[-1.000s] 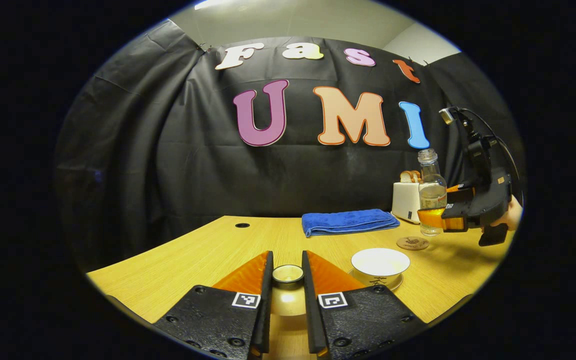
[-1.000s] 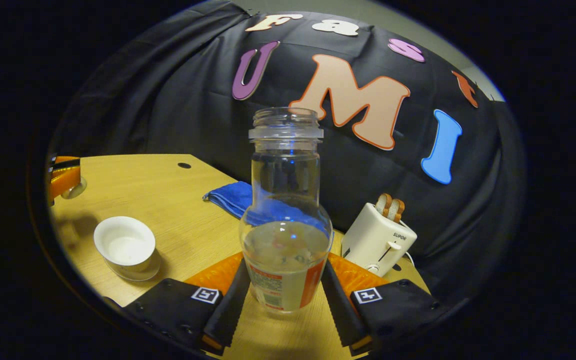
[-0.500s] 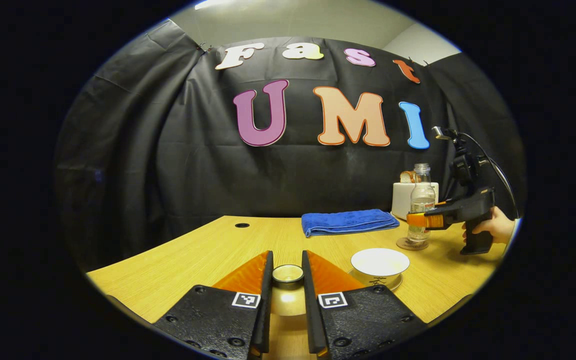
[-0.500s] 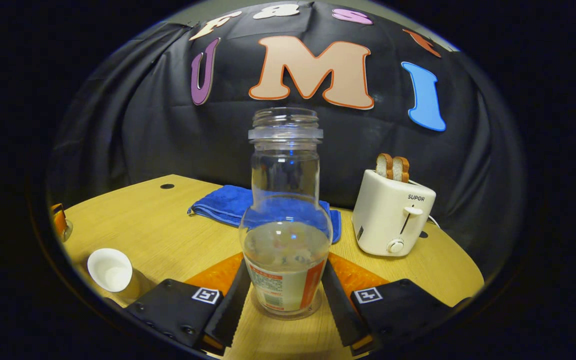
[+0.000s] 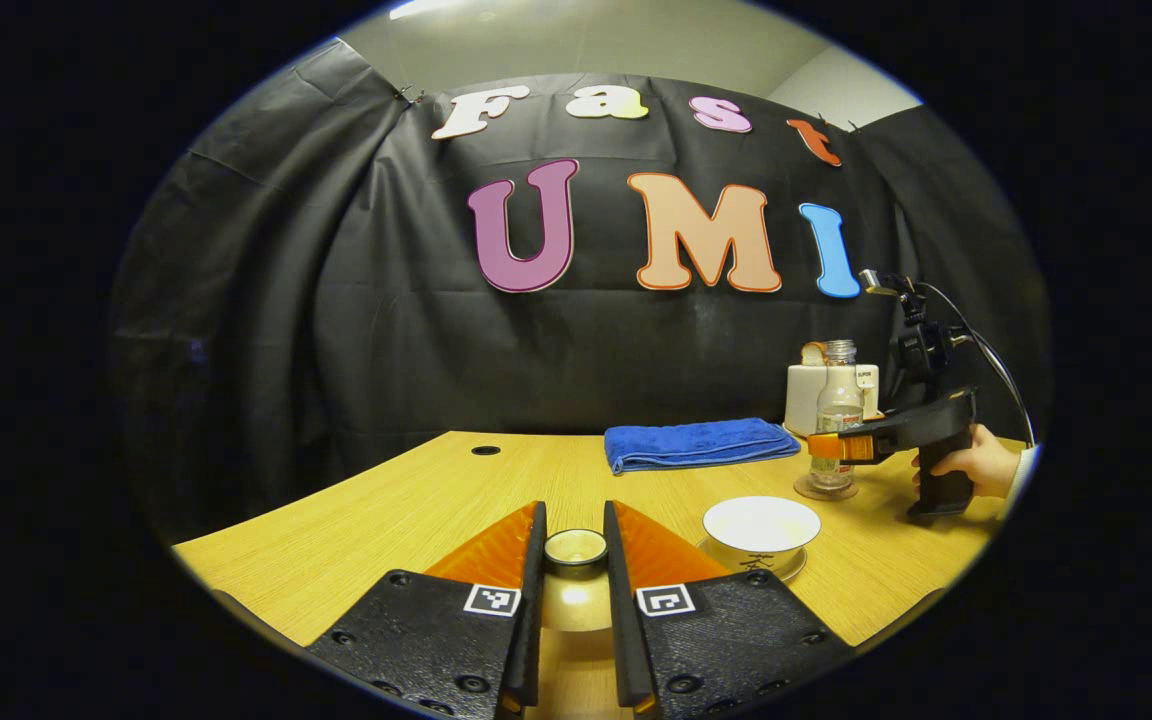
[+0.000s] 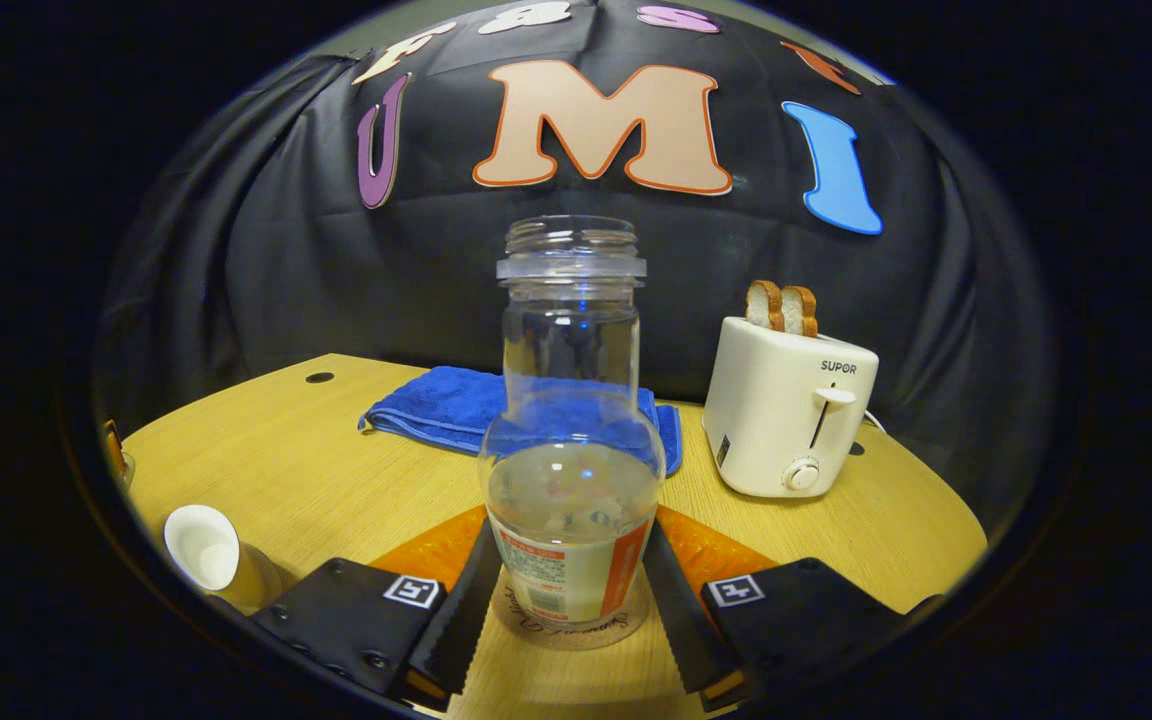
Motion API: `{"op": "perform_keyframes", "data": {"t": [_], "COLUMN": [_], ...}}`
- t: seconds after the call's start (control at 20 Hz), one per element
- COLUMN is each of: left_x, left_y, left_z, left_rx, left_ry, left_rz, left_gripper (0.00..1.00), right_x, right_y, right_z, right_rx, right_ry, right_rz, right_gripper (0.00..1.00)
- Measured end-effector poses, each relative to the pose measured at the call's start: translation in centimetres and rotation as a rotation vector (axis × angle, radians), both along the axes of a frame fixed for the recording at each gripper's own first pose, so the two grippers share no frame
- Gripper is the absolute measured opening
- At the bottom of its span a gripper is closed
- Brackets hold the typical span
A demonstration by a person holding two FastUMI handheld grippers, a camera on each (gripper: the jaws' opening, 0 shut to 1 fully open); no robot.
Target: Open the teacup lid with one hand, grasp the water bottle and pour water into the teacup with the other hand; after pouring, place the water bottle on the coaster and then close the teacup lid.
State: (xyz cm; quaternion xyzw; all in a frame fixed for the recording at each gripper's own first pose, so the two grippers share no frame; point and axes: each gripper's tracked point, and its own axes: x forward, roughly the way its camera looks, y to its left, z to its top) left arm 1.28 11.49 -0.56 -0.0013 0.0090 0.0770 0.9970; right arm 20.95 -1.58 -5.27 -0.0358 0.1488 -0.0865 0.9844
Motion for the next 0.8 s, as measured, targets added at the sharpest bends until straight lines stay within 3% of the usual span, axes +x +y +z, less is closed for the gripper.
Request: {"op": "perform_keyframes", "data": {"t": [0.55, 0.8], "left_x": [0.1, 0.0], "left_y": [0.0, 0.0], "left_z": [0.0, -0.1], "left_rx": [0.000, 0.000], "left_ry": [0.001, 0.001], "left_rz": [0.001, 0.001], "left_gripper": [0.28, 0.28], "right_x": [-0.4, -0.8], "right_y": [0.0, -0.1], "right_z": [-0.6, -1.3], "right_rx": [-0.001, 0.024], "right_ry": [0.018, 0.027], "right_rz": [0.004, 0.006], "right_gripper": [0.83, 0.90]}}
